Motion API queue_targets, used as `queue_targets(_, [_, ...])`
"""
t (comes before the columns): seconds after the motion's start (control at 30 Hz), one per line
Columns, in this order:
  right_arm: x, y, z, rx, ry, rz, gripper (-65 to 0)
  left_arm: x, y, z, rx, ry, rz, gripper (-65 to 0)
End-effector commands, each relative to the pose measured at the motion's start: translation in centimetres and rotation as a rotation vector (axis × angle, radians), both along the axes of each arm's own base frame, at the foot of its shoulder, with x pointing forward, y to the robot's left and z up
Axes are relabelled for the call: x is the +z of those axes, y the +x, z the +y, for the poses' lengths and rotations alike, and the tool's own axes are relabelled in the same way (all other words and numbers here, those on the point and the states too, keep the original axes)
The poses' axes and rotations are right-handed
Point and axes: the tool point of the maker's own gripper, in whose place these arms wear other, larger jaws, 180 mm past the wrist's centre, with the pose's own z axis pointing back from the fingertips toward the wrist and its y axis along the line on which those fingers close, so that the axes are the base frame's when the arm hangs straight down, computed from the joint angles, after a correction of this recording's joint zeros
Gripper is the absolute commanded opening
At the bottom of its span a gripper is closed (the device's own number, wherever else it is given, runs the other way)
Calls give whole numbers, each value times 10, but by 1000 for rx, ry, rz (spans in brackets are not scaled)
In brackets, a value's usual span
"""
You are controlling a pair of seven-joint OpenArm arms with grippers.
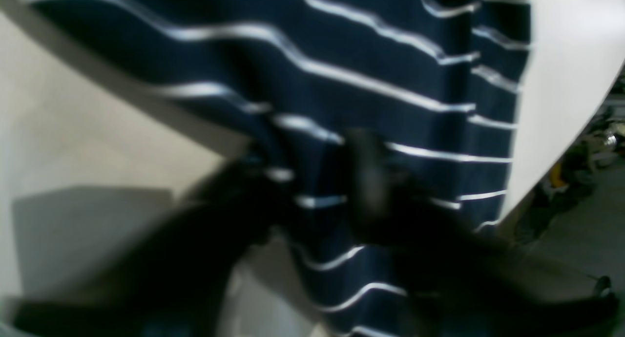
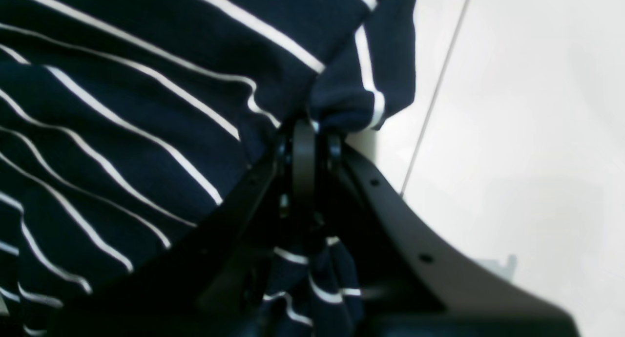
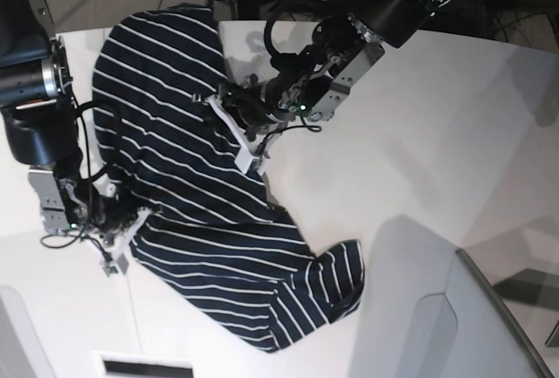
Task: Layout the t-shirt on the table in an organized manner, then fold the t-shirt properly
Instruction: 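Lower the left gripper and pinch the shirt fabric near its middle, then pull the pinched fabric with the left gripper toward the right gripper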
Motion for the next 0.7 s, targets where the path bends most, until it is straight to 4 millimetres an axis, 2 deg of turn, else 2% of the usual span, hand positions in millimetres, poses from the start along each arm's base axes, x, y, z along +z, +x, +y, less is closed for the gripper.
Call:
queue_targets(0.0, [23,23,-2,-4,7,-71,-648,5,6,1,6,-3,-11,-650])
queue_targets(0.1, [23,23,-5,-6,3,-71,-648,4,17,19,14,31,-31,-650])
queue_targets(0.23, [24,24,-7,-6,-1,-72,-648,3,36,55,28,98,-66,-650])
queue_targets(0.33, [22,20,-18,-16,-17,-60,-648,6,56,92,83,141,-90,-650])
queue_targets(0.43, [16,10,-20,3,-36,6,-648,16,81,128,143,179,-129,-650])
queue_targets(0.5, [13,-4,-14,42,-51,36,-650,22,94,144,154,207,-155,-650])
queue_targets(0.67, [38,-32,20,189,-91,-9,-650,46,129,171,174,254,-229,-650])
